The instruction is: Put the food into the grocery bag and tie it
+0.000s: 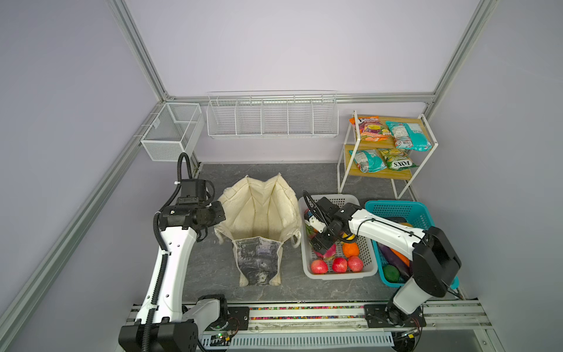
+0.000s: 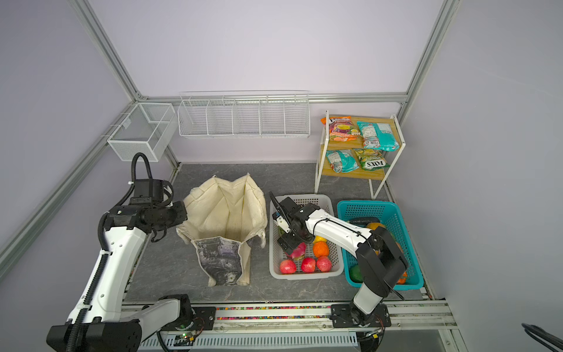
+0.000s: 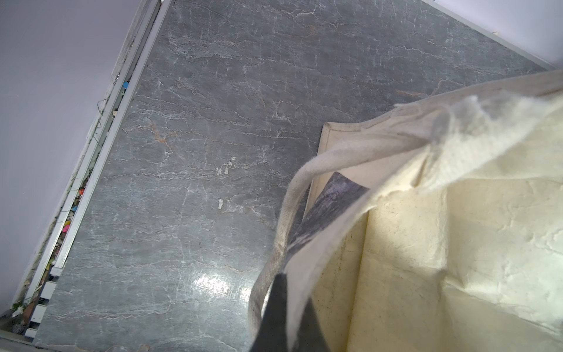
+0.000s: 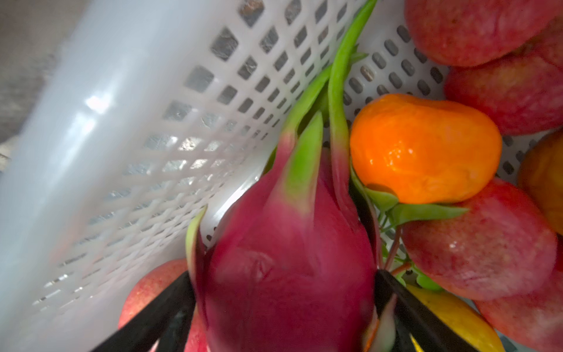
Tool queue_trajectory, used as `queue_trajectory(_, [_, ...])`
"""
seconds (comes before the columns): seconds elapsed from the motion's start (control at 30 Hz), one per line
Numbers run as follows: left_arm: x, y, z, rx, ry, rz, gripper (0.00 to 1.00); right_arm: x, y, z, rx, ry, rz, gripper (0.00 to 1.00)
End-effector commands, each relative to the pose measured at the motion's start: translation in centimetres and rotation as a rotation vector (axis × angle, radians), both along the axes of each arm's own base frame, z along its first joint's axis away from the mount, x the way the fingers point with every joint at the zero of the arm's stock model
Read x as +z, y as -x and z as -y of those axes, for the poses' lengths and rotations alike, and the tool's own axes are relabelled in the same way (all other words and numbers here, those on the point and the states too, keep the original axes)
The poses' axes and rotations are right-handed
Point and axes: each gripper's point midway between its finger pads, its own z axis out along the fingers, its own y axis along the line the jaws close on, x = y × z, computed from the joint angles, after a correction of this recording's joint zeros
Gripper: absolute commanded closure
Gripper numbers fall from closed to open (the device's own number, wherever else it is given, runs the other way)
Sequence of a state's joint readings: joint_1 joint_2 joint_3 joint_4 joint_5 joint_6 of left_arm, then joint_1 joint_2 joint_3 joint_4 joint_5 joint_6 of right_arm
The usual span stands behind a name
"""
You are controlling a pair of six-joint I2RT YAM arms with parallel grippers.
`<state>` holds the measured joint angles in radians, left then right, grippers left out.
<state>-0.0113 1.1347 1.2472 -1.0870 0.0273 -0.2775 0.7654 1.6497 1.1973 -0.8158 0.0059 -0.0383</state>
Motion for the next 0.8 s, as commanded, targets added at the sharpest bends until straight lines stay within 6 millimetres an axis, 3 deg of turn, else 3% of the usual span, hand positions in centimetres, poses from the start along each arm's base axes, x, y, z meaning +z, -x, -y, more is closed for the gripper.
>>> queue_trajectory(0.0, [1.3, 0.4, -0.3, 0.003, -0.006, 0.022, 1.0, 3.0, 0.9, 0.4, -0.032, -0.031, 0.002, 0.12])
queue_trajectory(0.13, [1.2, 0.3, -0.2, 0.004, -0.004, 0.021, 1.0, 7.0, 0.7, 0.9, -0.11, -0.086, 0.069, 0.12])
queue_trajectory(0.3, [1.2, 0.3, -0.2, 0.003, -0.002, 0.023, 1.0, 8.7, 1.7, 3.0, -0.242, -0.042, 0.052, 0.12])
queue_trajectory(0.47, [1.0, 0.2, -0.1, 0.0, 0.001, 0.02, 1.0, 8.3, 2.2, 3.5, -0.287, -0.055, 0.044, 0.12])
queue_trajectory(0.77, [1.1, 0.1, 0.0, -0.005, 0.008, 0.025, 1.0, 3.8, 1.1, 2.1, -0.298, -0.039, 0.013, 0.12])
